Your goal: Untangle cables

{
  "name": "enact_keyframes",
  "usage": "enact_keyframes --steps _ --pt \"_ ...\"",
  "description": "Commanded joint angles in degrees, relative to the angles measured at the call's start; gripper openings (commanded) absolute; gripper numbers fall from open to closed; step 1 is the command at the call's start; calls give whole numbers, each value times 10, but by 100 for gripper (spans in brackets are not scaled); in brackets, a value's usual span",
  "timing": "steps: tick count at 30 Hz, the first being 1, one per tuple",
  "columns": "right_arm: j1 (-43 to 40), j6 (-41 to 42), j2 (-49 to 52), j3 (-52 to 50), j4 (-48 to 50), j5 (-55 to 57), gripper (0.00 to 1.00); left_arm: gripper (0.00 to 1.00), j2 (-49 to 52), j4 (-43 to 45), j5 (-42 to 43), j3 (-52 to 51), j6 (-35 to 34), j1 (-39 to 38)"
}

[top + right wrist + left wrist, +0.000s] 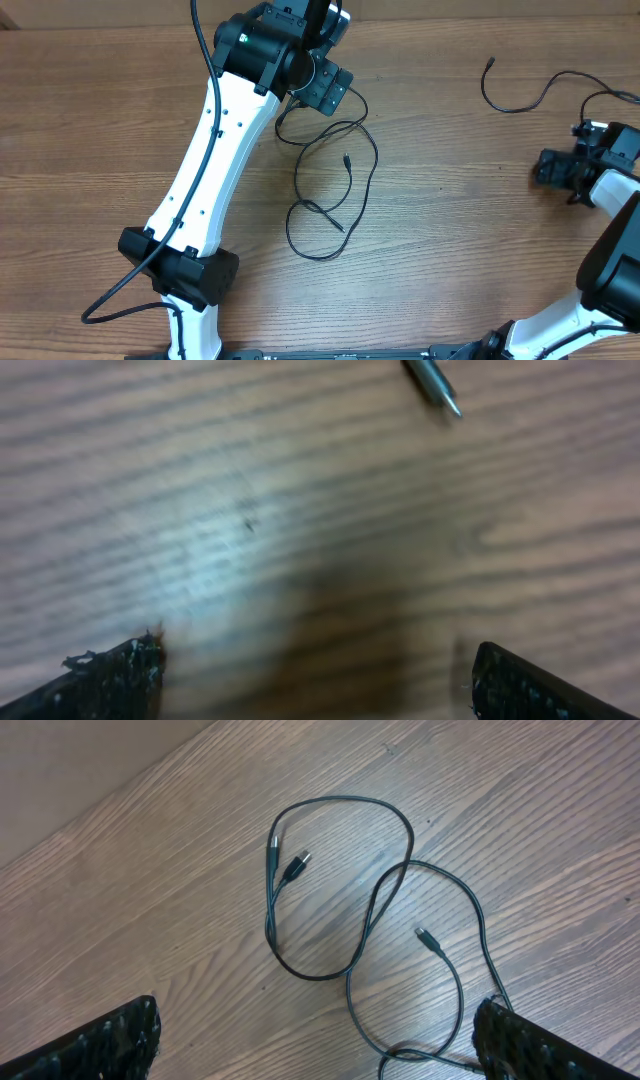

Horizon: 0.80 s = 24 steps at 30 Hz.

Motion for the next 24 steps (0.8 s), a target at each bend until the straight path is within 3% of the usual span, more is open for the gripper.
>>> enact_keyframes --steps 1,24 --pt "-1 -2 50 0 16 -37 100 100 3 1 5 8 3 2" --pt "-1 -2 203 0 222 -50 100 100 3 1 5 8 3 2"
